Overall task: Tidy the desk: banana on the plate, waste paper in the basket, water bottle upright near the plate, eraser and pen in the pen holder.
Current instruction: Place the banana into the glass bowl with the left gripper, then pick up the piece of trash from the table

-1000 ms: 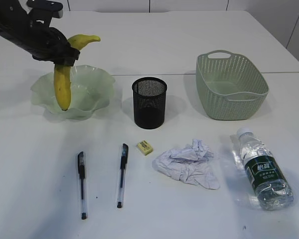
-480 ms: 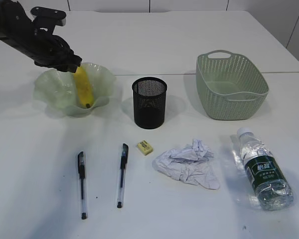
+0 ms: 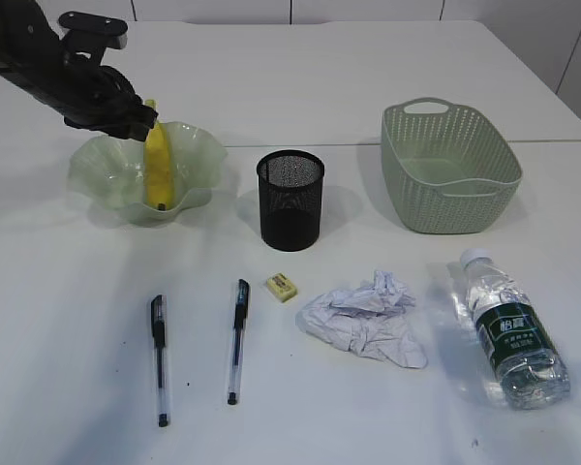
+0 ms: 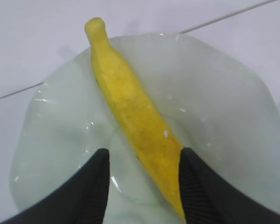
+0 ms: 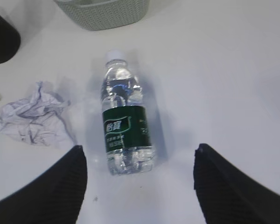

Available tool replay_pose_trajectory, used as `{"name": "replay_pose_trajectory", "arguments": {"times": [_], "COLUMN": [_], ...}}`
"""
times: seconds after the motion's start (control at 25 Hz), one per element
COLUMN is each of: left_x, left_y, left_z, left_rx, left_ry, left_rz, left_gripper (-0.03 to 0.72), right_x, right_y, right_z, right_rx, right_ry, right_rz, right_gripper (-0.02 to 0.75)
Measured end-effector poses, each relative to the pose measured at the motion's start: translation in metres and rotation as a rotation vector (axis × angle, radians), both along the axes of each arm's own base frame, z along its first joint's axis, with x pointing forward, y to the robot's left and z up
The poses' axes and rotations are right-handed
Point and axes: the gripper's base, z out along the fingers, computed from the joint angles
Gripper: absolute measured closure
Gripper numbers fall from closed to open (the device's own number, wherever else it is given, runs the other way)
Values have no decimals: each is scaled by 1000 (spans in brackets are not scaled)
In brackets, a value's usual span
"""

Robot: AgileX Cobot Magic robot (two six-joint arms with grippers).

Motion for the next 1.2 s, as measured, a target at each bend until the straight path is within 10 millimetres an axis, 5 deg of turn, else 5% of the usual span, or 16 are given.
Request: {"name": "replay_pose_trajectory", "arguments": {"times": [0.64, 1.2], "left_x": [-29, -43], "left_y": [3, 6], "left_z": [65, 61], "left_rx": [-5, 63], "left_ry": [9, 160], "left_rz": [-23, -52], "left_gripper": [349, 349], "right_x": [43, 76], "right_y": [37, 54], "right_z": [-36, -44], "right_rx": [149, 70], "right_ry": [76, -88], "right_rz": [450, 839], "right_gripper": [206, 206]}}
